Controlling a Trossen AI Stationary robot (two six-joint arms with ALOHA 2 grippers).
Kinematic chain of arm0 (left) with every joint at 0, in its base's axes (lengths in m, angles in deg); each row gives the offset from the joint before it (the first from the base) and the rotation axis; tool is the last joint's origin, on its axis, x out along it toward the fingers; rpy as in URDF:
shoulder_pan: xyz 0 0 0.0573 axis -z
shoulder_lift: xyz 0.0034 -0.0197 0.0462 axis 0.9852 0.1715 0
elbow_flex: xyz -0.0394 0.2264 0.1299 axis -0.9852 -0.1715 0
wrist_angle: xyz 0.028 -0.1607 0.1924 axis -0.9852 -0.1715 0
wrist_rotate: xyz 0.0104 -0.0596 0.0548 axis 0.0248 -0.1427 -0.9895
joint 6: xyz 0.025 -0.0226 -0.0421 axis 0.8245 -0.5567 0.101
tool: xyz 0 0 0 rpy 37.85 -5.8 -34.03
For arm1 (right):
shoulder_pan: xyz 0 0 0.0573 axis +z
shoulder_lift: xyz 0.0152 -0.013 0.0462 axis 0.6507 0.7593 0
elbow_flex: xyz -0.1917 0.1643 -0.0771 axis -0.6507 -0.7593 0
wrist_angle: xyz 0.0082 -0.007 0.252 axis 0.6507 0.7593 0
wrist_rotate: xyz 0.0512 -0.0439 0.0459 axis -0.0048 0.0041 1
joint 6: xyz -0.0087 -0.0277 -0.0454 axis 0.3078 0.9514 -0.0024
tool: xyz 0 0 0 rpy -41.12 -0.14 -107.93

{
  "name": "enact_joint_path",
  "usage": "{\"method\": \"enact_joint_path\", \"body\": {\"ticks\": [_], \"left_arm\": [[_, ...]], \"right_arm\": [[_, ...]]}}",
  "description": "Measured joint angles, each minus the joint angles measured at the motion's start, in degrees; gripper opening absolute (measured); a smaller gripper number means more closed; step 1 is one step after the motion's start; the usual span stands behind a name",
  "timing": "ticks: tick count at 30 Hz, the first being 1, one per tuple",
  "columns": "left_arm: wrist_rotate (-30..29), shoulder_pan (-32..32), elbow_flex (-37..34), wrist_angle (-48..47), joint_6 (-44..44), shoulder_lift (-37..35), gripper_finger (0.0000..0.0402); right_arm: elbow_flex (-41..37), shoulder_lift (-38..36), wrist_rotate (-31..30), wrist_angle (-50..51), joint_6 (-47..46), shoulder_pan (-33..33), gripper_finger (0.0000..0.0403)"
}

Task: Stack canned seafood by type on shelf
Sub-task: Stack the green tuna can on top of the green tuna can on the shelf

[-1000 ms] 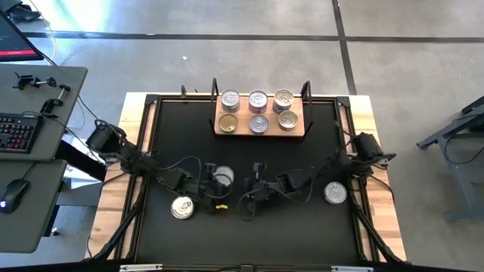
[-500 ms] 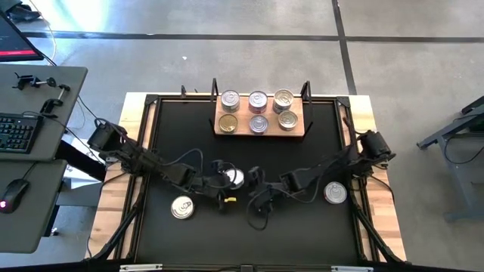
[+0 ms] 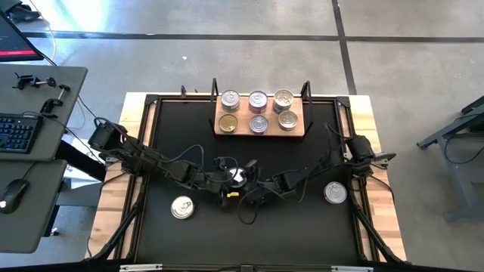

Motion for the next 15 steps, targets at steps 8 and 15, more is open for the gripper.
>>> {"method": "enact_joint_path", "body": {"ticks": [8, 15], "left_arm": [[-2.1, 0.0, 0.6, 0.6, 0.0, -0.2, 0.0000], [-4.3, 0.2, 1.6, -0.5, 9.3, -2.6, 0.0034]], "right_arm": [[0.0, 1.2, -0.2, -2.1, -4.9, -0.2, 0.0113], [0.1, 1.2, 1.5, -2.0, -13.1, -0.3, 0.0112]]}}
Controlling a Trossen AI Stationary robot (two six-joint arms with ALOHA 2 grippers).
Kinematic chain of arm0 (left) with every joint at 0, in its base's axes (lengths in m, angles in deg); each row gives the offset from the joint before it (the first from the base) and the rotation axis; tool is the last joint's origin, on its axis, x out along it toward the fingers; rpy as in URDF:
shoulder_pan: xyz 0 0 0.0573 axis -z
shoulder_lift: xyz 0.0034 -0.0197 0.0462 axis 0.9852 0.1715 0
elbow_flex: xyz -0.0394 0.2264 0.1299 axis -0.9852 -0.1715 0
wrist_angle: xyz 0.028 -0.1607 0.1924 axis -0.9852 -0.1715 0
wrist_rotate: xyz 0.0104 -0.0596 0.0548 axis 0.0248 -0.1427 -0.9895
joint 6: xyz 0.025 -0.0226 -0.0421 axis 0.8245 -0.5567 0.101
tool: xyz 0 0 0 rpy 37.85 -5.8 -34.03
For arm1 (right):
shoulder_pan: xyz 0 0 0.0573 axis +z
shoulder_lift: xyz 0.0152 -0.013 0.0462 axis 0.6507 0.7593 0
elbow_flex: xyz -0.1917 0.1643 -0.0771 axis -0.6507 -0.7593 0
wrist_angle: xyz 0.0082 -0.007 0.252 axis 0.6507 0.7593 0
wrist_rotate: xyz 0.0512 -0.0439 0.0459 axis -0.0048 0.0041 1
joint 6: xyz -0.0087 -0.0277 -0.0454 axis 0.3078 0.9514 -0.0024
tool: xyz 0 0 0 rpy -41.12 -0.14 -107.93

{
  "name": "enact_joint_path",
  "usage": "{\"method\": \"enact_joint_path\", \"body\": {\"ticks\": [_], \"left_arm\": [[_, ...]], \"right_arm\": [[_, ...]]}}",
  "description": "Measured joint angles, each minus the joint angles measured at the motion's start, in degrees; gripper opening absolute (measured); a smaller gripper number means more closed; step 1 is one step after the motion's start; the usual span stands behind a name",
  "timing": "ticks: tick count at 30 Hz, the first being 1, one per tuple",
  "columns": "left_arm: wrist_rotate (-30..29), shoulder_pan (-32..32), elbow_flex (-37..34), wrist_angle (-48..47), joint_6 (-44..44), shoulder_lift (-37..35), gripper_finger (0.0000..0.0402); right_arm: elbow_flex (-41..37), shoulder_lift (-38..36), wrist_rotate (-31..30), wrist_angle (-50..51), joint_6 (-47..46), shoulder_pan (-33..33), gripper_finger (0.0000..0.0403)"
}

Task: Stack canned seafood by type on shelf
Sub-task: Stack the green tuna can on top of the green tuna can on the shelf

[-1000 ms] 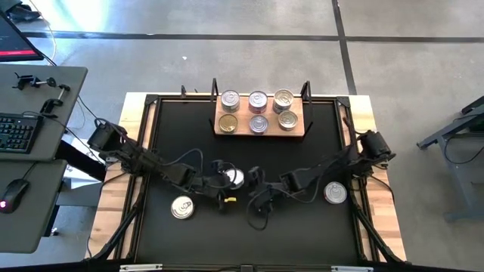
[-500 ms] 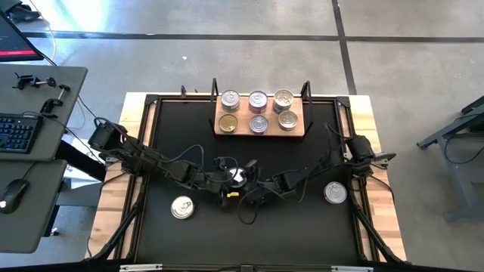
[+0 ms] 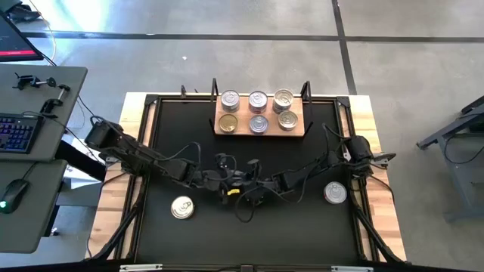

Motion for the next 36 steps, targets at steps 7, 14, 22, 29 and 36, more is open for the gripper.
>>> {"method": "enact_joint_path", "body": {"ticks": [7, 14, 22, 29, 36], "left_arm": [[0.2, 1.2, 0.0, -3.8, 10.9, -3.0, 0.0132], [-0.2, 1.8, 0.0, -4.7, 18.0, 0.4, 0.0205], [-3.6, 1.8, 0.0, -4.6, 16.3, 3.7, 0.0213], [-3.9, 1.8, -0.1, -4.2, 15.4, 3.8, 0.0161], [-3.4, 2.7, -0.1, -4.7, 12.8, 3.8, 0.0121]], "right_arm": [[0.0, 0.0, 1.9, -0.2, -2.7, 0.0, 0.0112], [0.0, 0.0, 2.4, -0.7, -2.9, -0.1, 0.0112], [0.0, 0.0, 2.4, -0.7, -3.8, -0.1, 0.0115], [0.0, 0.0, 2.0, -0.7, -3.2, -0.1, 0.0120], [-0.1, -2.8, 2.6, 5.4, -3.4, 0.1, 0.0164]]}}
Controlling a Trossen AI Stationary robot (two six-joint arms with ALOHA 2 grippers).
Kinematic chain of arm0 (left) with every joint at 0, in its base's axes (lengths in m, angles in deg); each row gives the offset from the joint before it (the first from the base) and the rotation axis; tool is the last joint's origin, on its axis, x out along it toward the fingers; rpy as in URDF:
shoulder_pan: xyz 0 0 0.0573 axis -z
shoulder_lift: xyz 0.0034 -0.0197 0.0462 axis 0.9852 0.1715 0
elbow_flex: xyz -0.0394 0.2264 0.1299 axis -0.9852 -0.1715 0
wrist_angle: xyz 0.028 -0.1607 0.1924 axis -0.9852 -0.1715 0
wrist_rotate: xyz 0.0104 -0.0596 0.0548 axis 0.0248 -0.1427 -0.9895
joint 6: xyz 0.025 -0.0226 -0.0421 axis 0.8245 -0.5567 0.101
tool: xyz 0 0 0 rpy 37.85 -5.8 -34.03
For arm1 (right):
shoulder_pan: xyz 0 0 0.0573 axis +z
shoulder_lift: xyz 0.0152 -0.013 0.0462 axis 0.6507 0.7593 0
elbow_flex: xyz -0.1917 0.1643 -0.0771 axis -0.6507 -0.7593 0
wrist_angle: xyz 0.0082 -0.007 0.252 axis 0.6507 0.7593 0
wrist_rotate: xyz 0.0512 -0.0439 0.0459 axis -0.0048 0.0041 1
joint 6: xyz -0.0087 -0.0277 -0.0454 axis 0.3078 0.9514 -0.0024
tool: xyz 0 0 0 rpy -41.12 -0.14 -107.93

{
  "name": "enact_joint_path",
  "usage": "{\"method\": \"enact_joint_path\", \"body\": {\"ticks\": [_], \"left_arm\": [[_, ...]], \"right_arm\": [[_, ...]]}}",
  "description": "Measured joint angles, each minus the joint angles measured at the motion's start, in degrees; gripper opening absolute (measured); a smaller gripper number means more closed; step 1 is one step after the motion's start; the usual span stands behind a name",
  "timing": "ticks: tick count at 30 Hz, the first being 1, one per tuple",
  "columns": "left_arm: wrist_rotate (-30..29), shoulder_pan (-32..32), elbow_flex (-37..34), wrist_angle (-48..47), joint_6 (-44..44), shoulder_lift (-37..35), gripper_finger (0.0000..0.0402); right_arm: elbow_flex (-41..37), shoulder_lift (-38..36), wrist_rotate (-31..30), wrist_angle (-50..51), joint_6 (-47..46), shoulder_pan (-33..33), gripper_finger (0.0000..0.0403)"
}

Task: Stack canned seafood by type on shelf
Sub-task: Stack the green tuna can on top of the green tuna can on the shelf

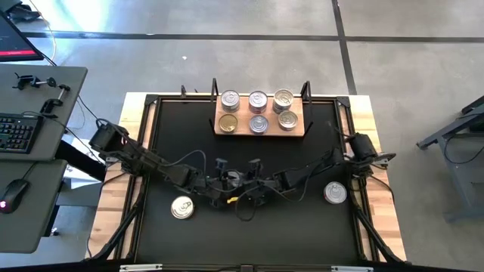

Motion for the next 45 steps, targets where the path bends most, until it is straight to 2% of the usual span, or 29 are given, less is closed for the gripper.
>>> {"method": "enact_joint_path", "body": {"ticks": [4, 11, 14, 16, 22, 27, 31, 36, 45], "left_arm": [[-3.4, 1.4, 0.0, -1.8, -0.6, -0.1, 0.0121], [-16.1, 2.6, 1.6, -3.1, -2.5, -0.7, 0.0125], [-21.0, 2.3, 4.8, -2.8, 2.5, -0.8, 0.0126], [-22.2, 1.4, 7.0, -2.8, 7.3, -0.8, 0.0127], [-23.1, -7.3, 13.2, -10.1, 16.7, -0.8, 0.0127], [-20.1, -16.7, 15.0, -11.7, 20.4, -0.7, 0.0128], [-12.8, -23.3, 14.7, -12.2, 19.0, -0.6, 0.0128], [-13.3, -27.4, 14.5, -14.9, 18.6, -0.6, 0.0129], [-12.5, -29.1, 14.6, -15.7, 19.1, 0.8, 0.0130]], "right_arm": [[-0.2, -3.9, -1.9, 9.3, -5.1, 0.1, 0.0182], [-0.1, -7.2, -8.7, 30.1, -22.6, 2.3, 0.0178], [-0.1, -7.2, -9.8, 40.4, -34.1, 5.4, 0.0176], [-0.1, -7.2, -12.2, 46.9, -42.0, 8.3, 0.0174], [-0.1, -7.3, -22.5, 61.1, -62.0, 18.2, 0.0171], [-0.1, -7.3, -30.5, 65.2, -70.9, 23.3, 0.0171], [-0.1, -7.3, -32.3, 66.6, -73.8, 24.6, 0.0171], [-0.1, -7.3, -32.9, 66.8, -74.2, 24.2, 0.0171], [-0.1, -7.3, -35.1, 66.6, -74.7, 23.9, 0.0171]]}}
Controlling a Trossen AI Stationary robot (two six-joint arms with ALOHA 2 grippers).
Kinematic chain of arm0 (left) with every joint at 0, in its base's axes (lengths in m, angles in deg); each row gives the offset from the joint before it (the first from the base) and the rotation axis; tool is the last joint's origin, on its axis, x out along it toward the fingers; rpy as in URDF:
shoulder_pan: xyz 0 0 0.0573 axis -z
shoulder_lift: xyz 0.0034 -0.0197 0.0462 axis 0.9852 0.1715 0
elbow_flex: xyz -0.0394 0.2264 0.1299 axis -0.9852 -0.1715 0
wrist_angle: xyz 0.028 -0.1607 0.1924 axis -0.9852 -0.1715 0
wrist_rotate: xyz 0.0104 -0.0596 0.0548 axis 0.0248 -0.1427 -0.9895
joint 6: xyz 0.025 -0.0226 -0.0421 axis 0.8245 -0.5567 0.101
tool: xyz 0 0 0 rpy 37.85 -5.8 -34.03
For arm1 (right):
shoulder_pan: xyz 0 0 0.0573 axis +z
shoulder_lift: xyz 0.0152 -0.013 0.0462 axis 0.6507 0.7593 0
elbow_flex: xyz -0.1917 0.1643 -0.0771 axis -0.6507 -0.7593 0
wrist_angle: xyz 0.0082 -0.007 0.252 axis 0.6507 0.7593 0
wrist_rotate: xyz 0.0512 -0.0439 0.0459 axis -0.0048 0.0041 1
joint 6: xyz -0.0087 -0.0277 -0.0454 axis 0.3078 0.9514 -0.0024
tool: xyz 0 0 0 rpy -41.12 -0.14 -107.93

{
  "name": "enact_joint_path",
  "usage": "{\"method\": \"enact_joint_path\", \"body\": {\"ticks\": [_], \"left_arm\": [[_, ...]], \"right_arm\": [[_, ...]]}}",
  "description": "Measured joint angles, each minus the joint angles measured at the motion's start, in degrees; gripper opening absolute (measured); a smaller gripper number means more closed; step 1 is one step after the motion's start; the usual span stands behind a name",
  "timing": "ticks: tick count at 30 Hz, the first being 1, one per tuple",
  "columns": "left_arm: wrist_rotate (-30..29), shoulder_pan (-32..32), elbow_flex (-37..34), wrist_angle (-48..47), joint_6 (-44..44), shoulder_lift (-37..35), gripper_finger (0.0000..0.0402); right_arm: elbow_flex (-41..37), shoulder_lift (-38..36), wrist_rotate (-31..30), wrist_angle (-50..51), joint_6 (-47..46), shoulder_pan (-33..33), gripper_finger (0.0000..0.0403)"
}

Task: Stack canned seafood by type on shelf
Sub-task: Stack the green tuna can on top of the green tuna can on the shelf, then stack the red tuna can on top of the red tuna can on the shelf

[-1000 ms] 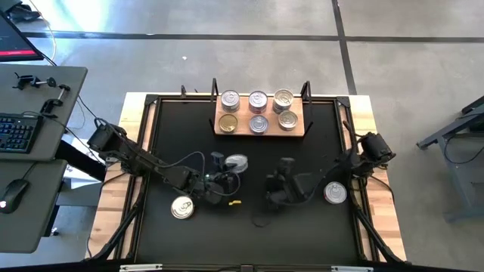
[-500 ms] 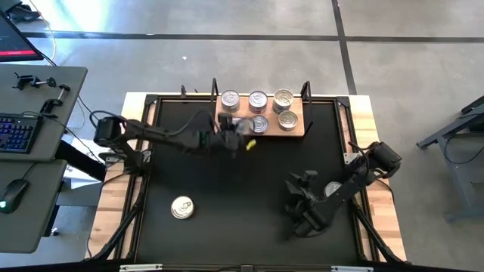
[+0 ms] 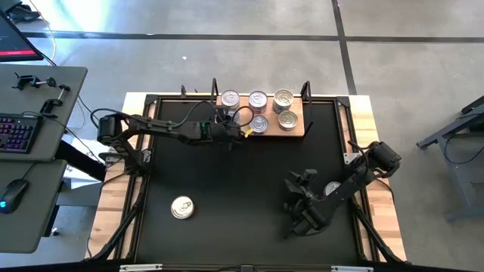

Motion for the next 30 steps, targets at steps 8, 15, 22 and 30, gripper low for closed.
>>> {"method": "enact_joint_path", "body": {"ticks": [8, 15, 22, 30], "left_arm": [[-4.3, 0.0, 0.0, -0.5, 1.5, 2.1, 0.0151], [-2.4, 0.0, 0.0, -1.9, -0.6, 2.2, 0.0212], [-1.5, 1.5, 0.8, -3.1, -3.0, 1.9, 0.0241], [-1.4, 5.2, 4.3, -7.9, -4.1, 1.9, 0.0244]], "right_arm": [[0.0, 0.0, -0.2, -0.5, -0.8, -0.1, 0.0171], [0.0, 0.0, -0.4, -0.7, -0.6, -0.1, 0.0171], [0.0, 0.0, -0.4, -0.7, -0.4, -0.1, 0.0171], [0.0, 0.0, -0.4, -0.6, -0.4, -0.1, 0.0171]]}}
